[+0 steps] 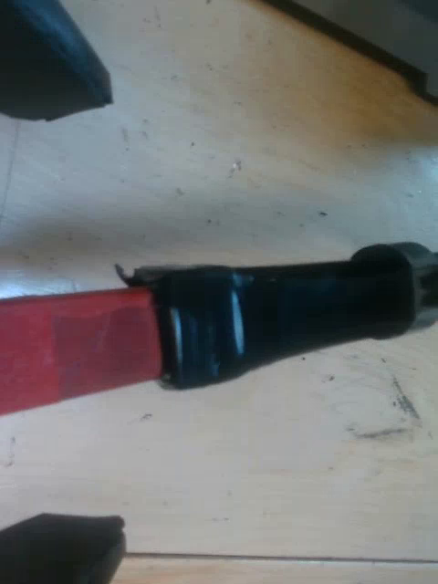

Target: Put the handle in the coffee machine

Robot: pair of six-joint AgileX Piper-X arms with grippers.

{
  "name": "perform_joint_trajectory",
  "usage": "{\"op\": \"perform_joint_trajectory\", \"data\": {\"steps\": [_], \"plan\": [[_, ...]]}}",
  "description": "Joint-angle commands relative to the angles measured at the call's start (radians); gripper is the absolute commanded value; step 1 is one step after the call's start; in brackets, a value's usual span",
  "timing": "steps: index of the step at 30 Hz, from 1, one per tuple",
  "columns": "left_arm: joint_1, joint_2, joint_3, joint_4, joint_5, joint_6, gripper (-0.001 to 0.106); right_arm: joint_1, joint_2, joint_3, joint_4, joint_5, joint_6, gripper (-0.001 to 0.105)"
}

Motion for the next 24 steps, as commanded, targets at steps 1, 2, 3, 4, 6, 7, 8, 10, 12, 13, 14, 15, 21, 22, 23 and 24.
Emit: {"op": "perform_joint_trajectory", "data": {"steps": [1,2,3,4,6,7,8,10,12,13,14,15,21,22,23,24], "plan": [[-0.004,0.022,0.031,-0.04,0.023,0.003,0.09,-0.001,-0.019,-0.006,-0.001,-0.008,0.005,0.0],[-0.004,0.025,0.039,-0.047,0.023,0.006,0.09,-0.001,-0.019,-0.006,-0.001,-0.008,0.005,0.0],[-0.004,0.029,0.054,-0.068,0.023,0.006,0.09,-0.001,-0.019,-0.006,-0.001,-0.008,0.008,0.0],[-0.004,0.031,0.067,-0.089,0.025,0.006,0.09,-0.001,-0.019,-0.006,-0.001,-0.008,0.011,0.0],[-0.004,0.03,0.077,-0.111,0.028,0.006,0.09,-0.001,-0.019,-0.006,-0.001,-0.008,0.014,0.0],[-0.009,0.032,0.08,-0.119,0.028,0.006,0.09,-0.001,-0.019,-0.006,-0.003,-0.008,0.016,0.0],[-0.015,0.034,0.08,-0.122,0.028,0.006,0.09,-0.001,-0.019,-0.006,-0.005,-0.008,0.021,0.0],[-0.045,0.043,0.08,-0.147,0.028,0.006,0.09,-0.001,-0.019,-0.006,-0.012,-0.014,0.021,0.0],[-0.075,0.049,0.08,-0.169,0.026,0.006,0.09,-0.001,-0.019,-0.006,-0.014,-0.017,0.021,0.0],[-0.096,0.049,0.08,-0.18,0.019,0.006,0.09,-0.001,-0.019,-0.006,-0.013,-0.02,0.021,0.0],[-0.104,0.049,0.08,-0.185,0.013,0.006,0.09,-0.001,-0.019,-0.006,-0.013,-0.02,0.021,0.0],[-0.12,0.049,0.08,-0.195,-0.006,0.006,0.09,-0.001,-0.019,-0.006,-0.013,-0.02,0.021,0.0],[-0.131,0.049,0.08,-0.224,-0.065,0.001,0.09,-0.001,-0.019,-0.006,-0.011,-0.02,0.021,0.0],[-0.131,0.049,0.08,-0.223,-0.082,0.001,0.088,-0.001,-0.019,-0.006,-0.011,-0.02,0.021,0.0],[-0.131,0.049,0.08,-0.223,-0.09,0.001,0.087,-0.001,-0.019,-0.006,-0.011,-0.02,0.021,0.0],[-0.131,0.049,0.08,-0.22,-0.101,0.001,0.084,-0.001,-0.019,-0.006,-0.011,-0.02,0.021,0.0]]}}
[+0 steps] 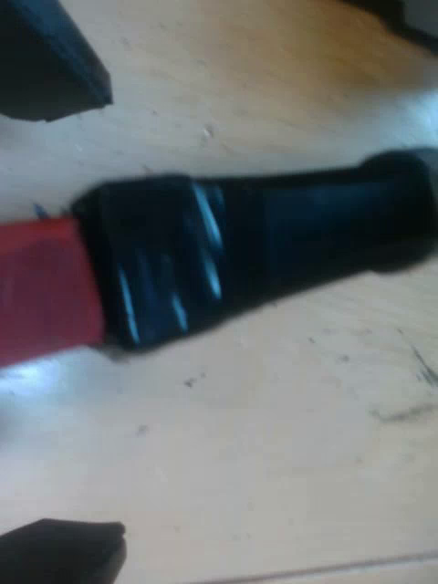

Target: Put the handle in the coffee machine

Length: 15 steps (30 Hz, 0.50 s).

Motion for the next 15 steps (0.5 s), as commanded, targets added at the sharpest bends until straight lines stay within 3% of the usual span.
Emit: {"op": "perform_joint_trajectory", "data": {"steps": [1,4,5,8,15], "plan": [[-0.004,0.0,-0.002,-0.012,-0.026,0.0,0.081,-0.001,-0.019,-0.006,-0.009,-0.012,0.001,0.0],[-0.004,0.0,-0.002,-0.012,-0.026,0.0,0.077,-0.001,-0.019,-0.006,-0.009,-0.012,0.001,0.0],[-0.004,0.0,-0.002,-0.014,-0.026,0.0,0.065,-0.001,-0.019,-0.006,-0.009,-0.012,0.001,0.0],[-0.004,0.0,-0.004,-0.023,-0.026,0.0,0.058,-0.001,-0.019,-0.006,-0.009,-0.012,0.001,0.0],[-0.004,0.0,-0.004,-0.069,-0.026,0.0,0.056,-0.001,-0.019,-0.006,-0.009,-0.012,0.001,0.0]]}}
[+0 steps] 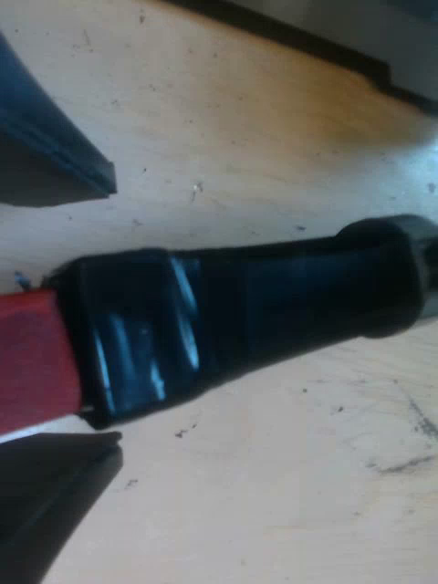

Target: Put the handle in the coffee machine

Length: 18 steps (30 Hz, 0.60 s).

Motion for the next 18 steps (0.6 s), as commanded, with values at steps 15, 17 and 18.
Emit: {"op": "perform_joint_trajectory", "data": {"steps": [15,17,18], "plan": [[-0.004,0.0,-0.004,0.006,-0.024,0.0,0.045,-0.001,-0.019,-0.006,-0.009,-0.012,0.001,0.0],[-0.004,0.0,-0.004,0.006,-0.024,0.0,0.042,-0.001,-0.019,-0.006,-0.009,-0.012,0.001,0.0],[-0.004,0.0,-0.004,0.006,-0.024,0.0,0.041,-0.001,-0.019,-0.006,-0.009,-0.012,0.001,0.0]]}}
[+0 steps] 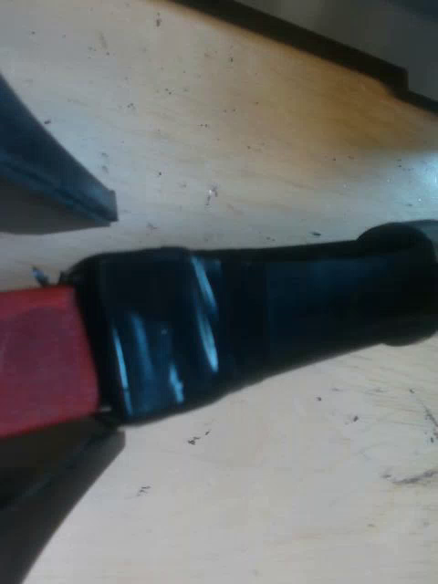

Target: Put the handle in the coffee machine

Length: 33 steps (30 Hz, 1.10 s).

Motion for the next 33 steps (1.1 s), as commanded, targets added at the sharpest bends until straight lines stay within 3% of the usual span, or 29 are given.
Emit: {"op": "perform_joint_trajectory", "data": {"steps": [1,8,17,19,21,23,26,29,33], "plan": [[-0.004,0.0,-0.004,-0.004,-0.002,0.0,0.04,-0.001,-0.019,-0.006,-0.009,-0.012,0.001,0.0],[-0.004,0.0,-0.004,-0.004,-0.002,0.006,0.0,-0.001,-0.019,-0.006,-0.011,-0.012,0.001,0.0],[0.001,-0.044,-0.004,-0.007,-0.002,0.006,0.0,-0.001,-0.019,-0.006,-0.032,0.0,0.001,0.0],[0.001,-0.051,-0.004,-0.007,-0.002,0.006,0.0,-0.001,-0.019,-0.006,-0.032,0.0,0.001,0.004],[0.001,-0.052,-0.004,-0.007,-0.002,0.006,0.0,-0.001,-0.019,-0.006,-0.032,0.0,0.001,0.013],[0.001,-0.052,-0.004,-0.007,-0.002,0.006,0.0,-0.001,-0.019,-0.006,-0.032,0.0,0.001,0.057],[0.001,-0.052,-0.004,-0.007,-0.002,0.006,0.0,-0.001,-0.019,-0.006,-0.032,0.0,0.001,0.087],[0.001,-0.052,-0.004,-0.007,0.004,0.006,0.0,-0.001,-0.022,-0.006,-0.035,0.0,0.001,0.099],[0.001,-0.052,-0.004,-0.007,0.006,0.006,0.0,-0.001,-0.04,-0.006,-0.05,0.0,0.001,0.1]]}}
